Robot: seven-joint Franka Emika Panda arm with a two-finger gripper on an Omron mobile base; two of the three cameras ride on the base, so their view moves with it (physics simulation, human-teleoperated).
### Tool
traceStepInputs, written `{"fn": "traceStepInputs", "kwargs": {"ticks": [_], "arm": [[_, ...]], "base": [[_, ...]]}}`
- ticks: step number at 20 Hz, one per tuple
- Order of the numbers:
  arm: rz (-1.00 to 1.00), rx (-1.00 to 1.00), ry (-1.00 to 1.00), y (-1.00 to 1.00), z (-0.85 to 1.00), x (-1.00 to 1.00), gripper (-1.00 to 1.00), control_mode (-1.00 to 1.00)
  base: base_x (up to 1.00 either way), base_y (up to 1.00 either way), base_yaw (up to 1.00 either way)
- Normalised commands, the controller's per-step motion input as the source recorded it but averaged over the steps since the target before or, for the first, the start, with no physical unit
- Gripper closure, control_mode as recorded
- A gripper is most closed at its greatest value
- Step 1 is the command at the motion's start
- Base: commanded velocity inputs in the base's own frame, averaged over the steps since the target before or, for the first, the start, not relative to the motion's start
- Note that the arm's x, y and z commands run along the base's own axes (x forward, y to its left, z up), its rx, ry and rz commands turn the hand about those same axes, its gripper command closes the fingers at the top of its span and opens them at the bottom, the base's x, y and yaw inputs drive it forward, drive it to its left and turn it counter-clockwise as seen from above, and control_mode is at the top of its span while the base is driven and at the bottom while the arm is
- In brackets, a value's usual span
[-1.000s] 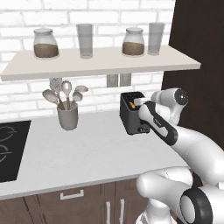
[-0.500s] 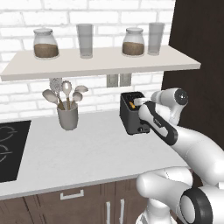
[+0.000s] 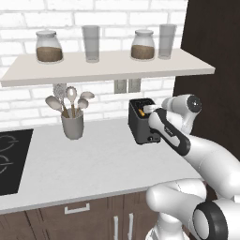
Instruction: Start the toaster. Once the lever pops up, take the bread to the plate on the dining counter.
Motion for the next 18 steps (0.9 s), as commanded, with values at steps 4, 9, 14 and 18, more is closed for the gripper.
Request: {"fn": "traceStepInputs", "kwargs": {"ticks": [4, 9, 14, 18], "arm": [[0.0, 0.0, 0.0, 0.0, 0.0, 0.0, -1.0, -1.0], [0.0, 0.0, 0.0, 0.0, 0.0, 0.0, -1.0, -1.0], [0.0, 0.0, 0.0, 0.0, 0.0, 0.0, -1.0, -1.0], [0.0, 0.0, 0.0, 0.0, 0.0, 0.0, -1.0, -1.0]], "base": [[0.0, 0.0, 0.0], [0.0, 0.0, 0.0], [0.0, 0.0, 0.0], [0.0, 0.0, 0.0]]}}
